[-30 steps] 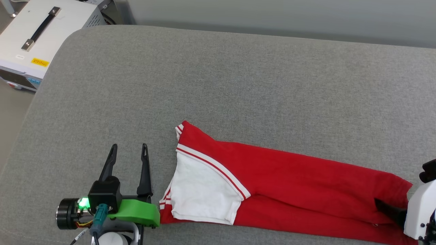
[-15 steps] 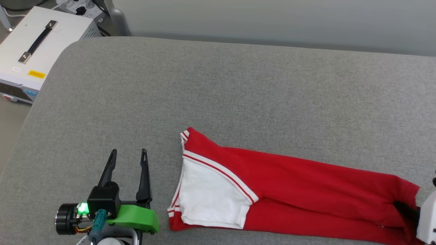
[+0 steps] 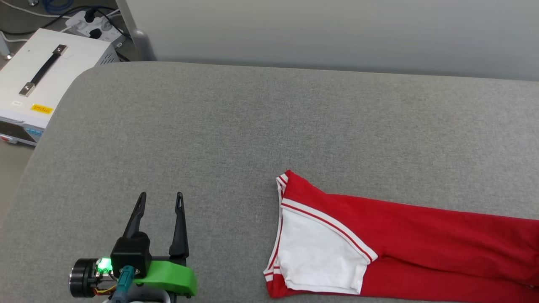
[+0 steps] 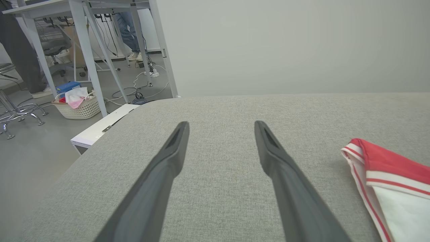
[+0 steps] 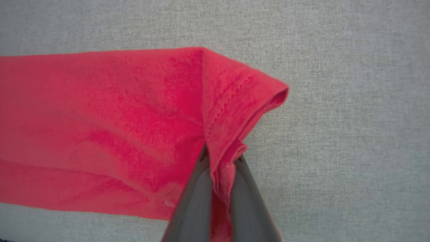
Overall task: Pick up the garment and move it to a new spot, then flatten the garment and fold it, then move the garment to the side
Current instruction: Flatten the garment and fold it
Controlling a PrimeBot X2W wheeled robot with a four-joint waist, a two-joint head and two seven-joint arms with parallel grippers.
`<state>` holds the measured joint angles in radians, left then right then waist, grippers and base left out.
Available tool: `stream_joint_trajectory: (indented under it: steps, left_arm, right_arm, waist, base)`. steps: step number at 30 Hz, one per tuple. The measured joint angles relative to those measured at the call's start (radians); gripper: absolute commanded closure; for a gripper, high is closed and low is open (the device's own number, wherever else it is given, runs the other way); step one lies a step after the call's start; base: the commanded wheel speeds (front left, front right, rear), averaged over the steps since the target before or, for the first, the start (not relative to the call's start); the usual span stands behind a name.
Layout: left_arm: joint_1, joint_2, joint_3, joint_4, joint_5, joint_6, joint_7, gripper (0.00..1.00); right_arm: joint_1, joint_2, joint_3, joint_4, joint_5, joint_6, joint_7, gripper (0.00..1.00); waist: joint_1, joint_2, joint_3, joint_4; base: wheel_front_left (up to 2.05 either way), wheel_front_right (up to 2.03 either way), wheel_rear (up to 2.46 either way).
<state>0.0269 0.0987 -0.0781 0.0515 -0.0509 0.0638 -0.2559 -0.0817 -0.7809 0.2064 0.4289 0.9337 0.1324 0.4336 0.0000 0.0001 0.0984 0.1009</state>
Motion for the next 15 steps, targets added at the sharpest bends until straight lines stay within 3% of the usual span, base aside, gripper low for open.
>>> stream_joint_trajectory:
  steps: [8,15]
  left_arm:
    - [0.018,-0.005,0.009,0.005,0.007,-0.016,0.0,0.0]
    - [0.018,-0.009,0.011,0.007,0.009,-0.025,0.0,0.0]
  right_arm:
    - [0.037,-0.01,0.002,-0.192,0.056,-0.001,0.017,1.0]
    - [0.047,0.047,0.009,-0.382,0.095,-0.001,0.083,1.0]
  waist:
    - [0.0,0.0,-0.023,-0.009]
    - [0.0,0.0,-0.021,-0.005]
  base:
    - [0.0,0.0,0.0]
    - [0.0,0.0,0.0]
